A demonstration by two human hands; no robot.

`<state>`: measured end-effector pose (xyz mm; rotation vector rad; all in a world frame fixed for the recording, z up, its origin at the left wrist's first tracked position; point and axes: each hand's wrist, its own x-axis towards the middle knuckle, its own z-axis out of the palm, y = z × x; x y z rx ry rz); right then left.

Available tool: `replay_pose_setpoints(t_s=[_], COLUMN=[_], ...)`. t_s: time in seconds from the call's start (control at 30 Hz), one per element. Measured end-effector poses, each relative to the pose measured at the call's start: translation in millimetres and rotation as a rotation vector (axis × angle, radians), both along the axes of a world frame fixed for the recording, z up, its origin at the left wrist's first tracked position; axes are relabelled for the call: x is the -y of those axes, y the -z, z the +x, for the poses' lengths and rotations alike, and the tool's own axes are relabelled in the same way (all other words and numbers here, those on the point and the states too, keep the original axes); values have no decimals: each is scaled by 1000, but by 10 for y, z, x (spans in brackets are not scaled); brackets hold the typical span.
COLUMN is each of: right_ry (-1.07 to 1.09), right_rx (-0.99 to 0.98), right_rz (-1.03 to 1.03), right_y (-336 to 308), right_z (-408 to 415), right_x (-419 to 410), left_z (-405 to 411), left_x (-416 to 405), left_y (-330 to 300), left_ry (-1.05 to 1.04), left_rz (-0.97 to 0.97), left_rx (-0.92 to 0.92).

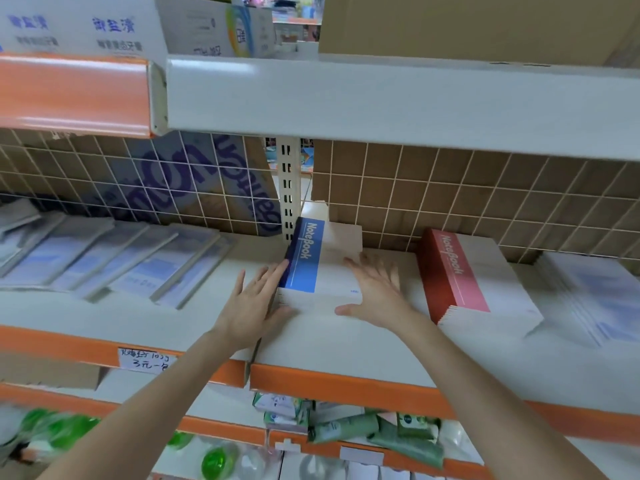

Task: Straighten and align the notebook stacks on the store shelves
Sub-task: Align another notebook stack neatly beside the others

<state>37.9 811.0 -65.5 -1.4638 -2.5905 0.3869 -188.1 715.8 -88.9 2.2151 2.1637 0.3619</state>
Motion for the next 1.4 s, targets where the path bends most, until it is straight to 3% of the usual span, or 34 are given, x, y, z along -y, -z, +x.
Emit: replay_pose_setpoints(t_s=[0.17, 0.63, 1.0, 1.4], right_ry=[-199, -593, -657, -617], right_rx=[17, 42, 12, 29], right_rz=[183, 144, 104, 90], right_y=[-22, 16, 42, 19], right_z=[-427, -3102, -5282, -7343], right_x=[222, 1507, 2440, 2240], left_z=[-294, -2382, -4396, -6134], left_x=[420, 2193, 3200, 2957], left_y=[132, -68, -16, 135], left_ry=[-228, -681, -764, -740], left_rz=[-45, -32, -27, 28], left_rx=[-45, -129, -65, 104])
